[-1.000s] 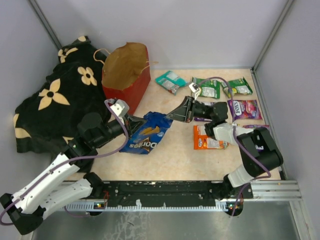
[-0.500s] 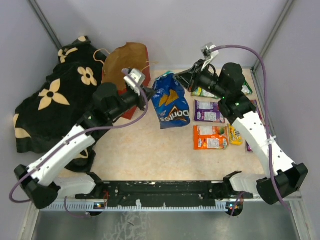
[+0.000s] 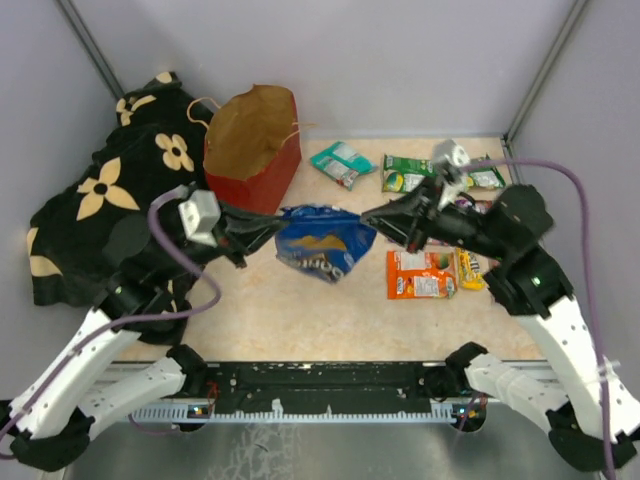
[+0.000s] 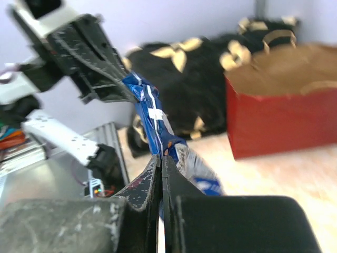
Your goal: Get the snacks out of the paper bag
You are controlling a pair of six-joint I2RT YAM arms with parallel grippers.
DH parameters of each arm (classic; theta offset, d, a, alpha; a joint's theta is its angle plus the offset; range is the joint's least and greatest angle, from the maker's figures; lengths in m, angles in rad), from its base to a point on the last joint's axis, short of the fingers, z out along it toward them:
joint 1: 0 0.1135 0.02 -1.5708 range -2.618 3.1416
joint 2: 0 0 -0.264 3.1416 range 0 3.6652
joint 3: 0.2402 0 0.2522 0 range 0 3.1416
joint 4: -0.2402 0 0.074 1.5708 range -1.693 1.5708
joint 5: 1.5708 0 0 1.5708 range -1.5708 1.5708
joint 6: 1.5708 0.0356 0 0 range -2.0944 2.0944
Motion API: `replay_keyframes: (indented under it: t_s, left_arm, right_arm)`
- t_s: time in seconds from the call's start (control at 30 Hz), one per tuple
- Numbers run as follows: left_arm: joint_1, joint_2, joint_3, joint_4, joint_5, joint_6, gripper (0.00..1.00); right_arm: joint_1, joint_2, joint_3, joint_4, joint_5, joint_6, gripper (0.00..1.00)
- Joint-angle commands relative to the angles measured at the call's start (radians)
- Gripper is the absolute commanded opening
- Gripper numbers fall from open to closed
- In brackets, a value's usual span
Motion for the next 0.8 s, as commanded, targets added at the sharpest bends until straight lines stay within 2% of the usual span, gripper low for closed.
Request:
replay_keyframes:
  t_s: [0.0,0.1,0.13,0.23,0.3,0.4,0.57,0.77]
  left_arm:
    - [-0.002,-0.079,-0.041,0.07,0.075,-0.025,0.0]
    - [-0.003,0.007,-0.047,0.035,-0.037,-0.031,0.0]
    - [-0.003,0.05,-0.052,0.035,-0.109,-0.049,0.0]
    - [-0.002,0.211,-0.067,0.048,-0.203,-0.1,0.0]
    - [0.0,0.359,-0.071,0.08,-0.285,-0.149,0.0]
    - [0.018,0.594,-0.041,0.144,-0.326,-0.186,0.0]
    - [0.037,0.905,0.101,0.182,-0.407,-0.191,0.0]
    - [0.069,1.051,0.196,0.21,-0.532,-0.199,0.0]
  right_arm:
    - [0.003,-0.112,-0.042,0.112,-0.11,0.047,0.0]
    - [0.004,-0.096,-0.129,0.145,-0.024,0.055,0.0]
    - [0.004,-0.076,-0.171,0.168,0.029,0.062,0.0]
    - [-0.004,0.013,-0.295,0.264,0.212,0.085,0.0]
    - [-0.07,0.115,-0.36,0.35,0.294,0.124,0.0]
    - [-0.196,0.285,-0.432,0.555,0.292,0.229,0.0]
    - [-0.258,0.559,-0.374,0.655,0.301,0.221,0.0]
    - [-0.267,0.723,-0.254,0.617,0.324,0.164,0.0]
